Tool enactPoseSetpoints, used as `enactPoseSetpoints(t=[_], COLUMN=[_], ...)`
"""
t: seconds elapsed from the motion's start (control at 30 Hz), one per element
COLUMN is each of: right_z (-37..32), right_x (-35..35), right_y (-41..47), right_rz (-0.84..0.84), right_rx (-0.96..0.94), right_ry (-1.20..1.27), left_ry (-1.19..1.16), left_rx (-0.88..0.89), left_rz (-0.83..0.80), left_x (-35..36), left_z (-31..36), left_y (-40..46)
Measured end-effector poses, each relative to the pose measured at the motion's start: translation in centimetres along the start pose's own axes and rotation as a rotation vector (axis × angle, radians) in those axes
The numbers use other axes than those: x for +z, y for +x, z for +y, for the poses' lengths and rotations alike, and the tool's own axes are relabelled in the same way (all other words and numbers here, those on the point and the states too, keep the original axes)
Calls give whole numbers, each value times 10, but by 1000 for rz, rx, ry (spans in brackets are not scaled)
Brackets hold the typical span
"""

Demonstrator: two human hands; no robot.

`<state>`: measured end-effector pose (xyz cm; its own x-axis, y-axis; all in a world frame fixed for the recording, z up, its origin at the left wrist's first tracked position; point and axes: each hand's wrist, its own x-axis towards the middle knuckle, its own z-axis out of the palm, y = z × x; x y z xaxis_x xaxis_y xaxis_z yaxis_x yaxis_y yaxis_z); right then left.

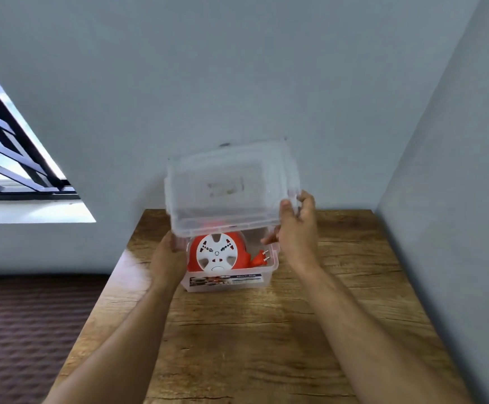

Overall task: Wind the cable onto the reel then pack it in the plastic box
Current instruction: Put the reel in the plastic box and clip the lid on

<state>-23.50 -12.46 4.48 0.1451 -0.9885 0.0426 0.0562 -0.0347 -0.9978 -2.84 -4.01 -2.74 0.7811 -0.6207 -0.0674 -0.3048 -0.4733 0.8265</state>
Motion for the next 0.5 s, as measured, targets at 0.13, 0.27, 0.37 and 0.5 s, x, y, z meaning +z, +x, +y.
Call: enactPoseSetpoints(t=[0.13, 0.27, 0.37, 0.5], right_z=[34, 57, 56, 43], right_x=[14, 16, 11, 2], right_y=[2, 1, 5, 10], right_rz=[-60, -33, -26, -82], right_rx=[358, 486, 412, 430], right_ry=[-10, -72, -308, -428], left_ry=[-546, -740, -480, -439], left_rx=[-127, -339, -211, -187], left_rz=[-41, -147, -170, -158], left_x=[-13, -24, -31, -32], left_z=[-12, -13, -8, -6], left_y=[14, 29, 33, 36])
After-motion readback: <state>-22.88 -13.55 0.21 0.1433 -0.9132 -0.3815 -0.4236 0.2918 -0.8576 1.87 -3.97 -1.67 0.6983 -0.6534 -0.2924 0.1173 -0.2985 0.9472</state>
